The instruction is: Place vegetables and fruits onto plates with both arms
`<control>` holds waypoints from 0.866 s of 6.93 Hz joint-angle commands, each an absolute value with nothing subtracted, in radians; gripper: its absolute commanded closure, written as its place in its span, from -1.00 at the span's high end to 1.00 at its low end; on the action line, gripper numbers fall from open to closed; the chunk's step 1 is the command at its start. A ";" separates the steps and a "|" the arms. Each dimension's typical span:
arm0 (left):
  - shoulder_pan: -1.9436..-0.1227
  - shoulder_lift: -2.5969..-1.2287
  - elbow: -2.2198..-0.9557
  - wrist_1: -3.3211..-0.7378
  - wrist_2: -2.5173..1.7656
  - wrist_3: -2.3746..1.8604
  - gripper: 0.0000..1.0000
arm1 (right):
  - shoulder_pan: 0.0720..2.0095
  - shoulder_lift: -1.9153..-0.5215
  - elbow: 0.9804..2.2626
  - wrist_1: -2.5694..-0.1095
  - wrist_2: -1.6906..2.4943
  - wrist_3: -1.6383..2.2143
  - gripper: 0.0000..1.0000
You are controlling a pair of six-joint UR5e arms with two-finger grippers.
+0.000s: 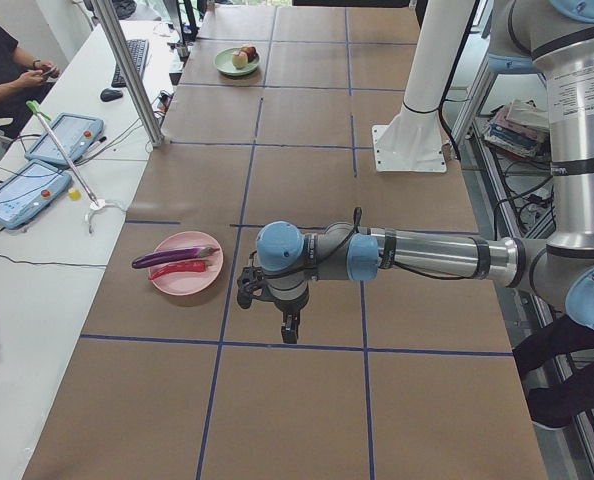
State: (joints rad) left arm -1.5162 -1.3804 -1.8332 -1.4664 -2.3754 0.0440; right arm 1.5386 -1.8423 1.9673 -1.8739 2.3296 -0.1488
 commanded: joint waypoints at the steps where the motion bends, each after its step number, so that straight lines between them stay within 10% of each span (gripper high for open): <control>1: -1.516 -1.385 -1.848 -1.457 -2.367 0.043 1.00 | 1.539 -1.845 1.977 -1.875 2.330 -0.149 1.00; 6: -1.511 -1.374 -1.845 -1.453 -2.362 0.043 1.00 | 1.537 -1.847 1.974 -1.875 2.321 -0.135 1.00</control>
